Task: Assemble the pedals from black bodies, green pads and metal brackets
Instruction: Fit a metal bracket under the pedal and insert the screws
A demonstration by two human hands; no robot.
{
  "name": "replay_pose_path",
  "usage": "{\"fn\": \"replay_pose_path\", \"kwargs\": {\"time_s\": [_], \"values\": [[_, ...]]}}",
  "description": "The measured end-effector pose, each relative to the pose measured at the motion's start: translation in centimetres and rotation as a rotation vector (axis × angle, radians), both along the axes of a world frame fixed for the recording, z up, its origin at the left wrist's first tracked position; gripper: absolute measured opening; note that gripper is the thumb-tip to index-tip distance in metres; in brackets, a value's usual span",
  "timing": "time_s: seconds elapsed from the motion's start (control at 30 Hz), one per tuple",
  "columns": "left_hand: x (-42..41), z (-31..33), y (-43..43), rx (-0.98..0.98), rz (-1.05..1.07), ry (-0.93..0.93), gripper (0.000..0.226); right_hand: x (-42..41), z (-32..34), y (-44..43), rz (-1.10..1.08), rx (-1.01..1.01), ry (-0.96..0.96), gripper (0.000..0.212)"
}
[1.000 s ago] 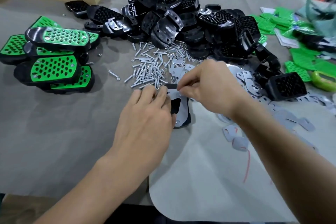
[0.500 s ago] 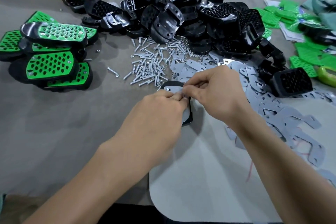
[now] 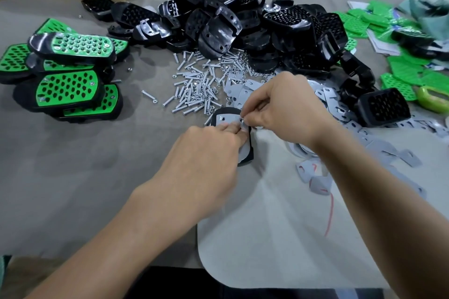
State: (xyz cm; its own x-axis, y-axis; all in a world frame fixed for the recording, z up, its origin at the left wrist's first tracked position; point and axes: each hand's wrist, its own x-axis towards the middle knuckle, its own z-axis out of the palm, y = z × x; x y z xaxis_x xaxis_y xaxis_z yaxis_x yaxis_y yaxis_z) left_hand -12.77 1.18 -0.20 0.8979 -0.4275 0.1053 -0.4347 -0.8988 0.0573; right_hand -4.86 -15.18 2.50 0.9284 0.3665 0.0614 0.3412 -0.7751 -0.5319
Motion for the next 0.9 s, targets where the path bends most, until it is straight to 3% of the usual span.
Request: {"fn": "replay_pose_path", "kwargs": {"time_s": [0.37,0.43,0.5,0.57,0.77,0.9], "values": [[-0.2,-0.2,-0.1,0.008,0.021,-0.028,0.068,1.2,1.8,0.1,0.153,-0.275,0.006,0.015],[-0.2,-0.3,-0.2,0.008,0.027,-0.019,0.066,1.0,2.0,-0.5,0.141,-0.215,-0.017,0.006],[-0.3,-0.4,-0.2,0.003,0.031,-0.015,0.065,0.5,1.8,-0.7,0.126,-0.137,-0.053,0.033],[-0.3,-0.4,-0.2,0.004,0.031,-0.021,0.068,-0.1,1.3,-0.7,0.129,-0.122,-0.034,0.045],[-0.1,-0.3,-0.1,-0.007,0.026,-0.012,0.071,-0.7,0.2,-1.9,0.025,-0.09,-0.044,0.037],[-0.1,-0.1,-0.1,-0.003,0.016,-0.008,0.068,-1.4,-0.5,-1.6,0.05,0.01,0.041,0.048]]}}
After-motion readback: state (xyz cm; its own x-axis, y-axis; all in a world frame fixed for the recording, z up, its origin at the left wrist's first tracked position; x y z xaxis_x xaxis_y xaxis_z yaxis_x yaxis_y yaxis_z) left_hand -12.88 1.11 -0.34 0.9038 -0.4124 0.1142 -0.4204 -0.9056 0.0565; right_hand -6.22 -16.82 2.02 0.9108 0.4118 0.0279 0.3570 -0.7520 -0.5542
